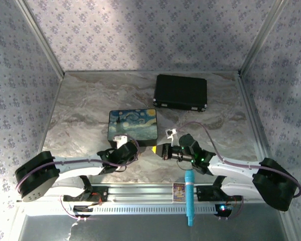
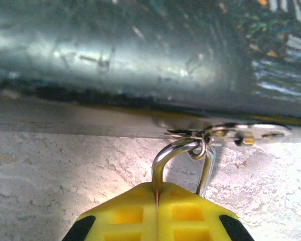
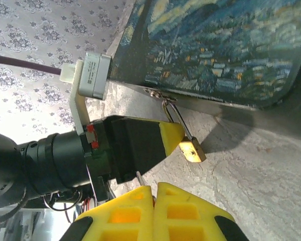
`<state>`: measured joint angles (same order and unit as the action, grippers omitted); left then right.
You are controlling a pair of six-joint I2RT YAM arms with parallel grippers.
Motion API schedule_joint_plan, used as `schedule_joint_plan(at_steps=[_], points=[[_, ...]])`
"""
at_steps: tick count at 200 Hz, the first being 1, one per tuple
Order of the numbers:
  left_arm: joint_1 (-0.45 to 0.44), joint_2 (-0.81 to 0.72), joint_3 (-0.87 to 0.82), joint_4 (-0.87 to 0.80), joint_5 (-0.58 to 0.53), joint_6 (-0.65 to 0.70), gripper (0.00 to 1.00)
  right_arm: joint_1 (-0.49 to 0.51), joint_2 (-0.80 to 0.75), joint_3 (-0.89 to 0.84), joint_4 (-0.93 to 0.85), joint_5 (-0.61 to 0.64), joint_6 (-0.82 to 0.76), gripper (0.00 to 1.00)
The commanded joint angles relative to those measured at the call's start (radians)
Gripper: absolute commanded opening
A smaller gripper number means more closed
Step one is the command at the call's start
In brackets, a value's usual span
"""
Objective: Unlock a padlock with a key
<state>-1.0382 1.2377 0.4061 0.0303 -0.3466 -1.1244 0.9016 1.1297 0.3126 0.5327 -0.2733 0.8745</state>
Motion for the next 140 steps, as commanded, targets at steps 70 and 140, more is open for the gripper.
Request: schedule_joint_plan(at_steps=[70, 140], points=[[0.047, -0.12, 0.047, 0.006, 0.152, -0.27, 0.0, 0.128, 0.198, -0.13, 0.365, 0.313, 0.214, 0.0], [0.058, -0.128, 0.032, 0.028, 0.141, -0.371, 0.0, 0.254, 0.563, -0.079, 0.727, 0.447, 0.416, 0.0]])
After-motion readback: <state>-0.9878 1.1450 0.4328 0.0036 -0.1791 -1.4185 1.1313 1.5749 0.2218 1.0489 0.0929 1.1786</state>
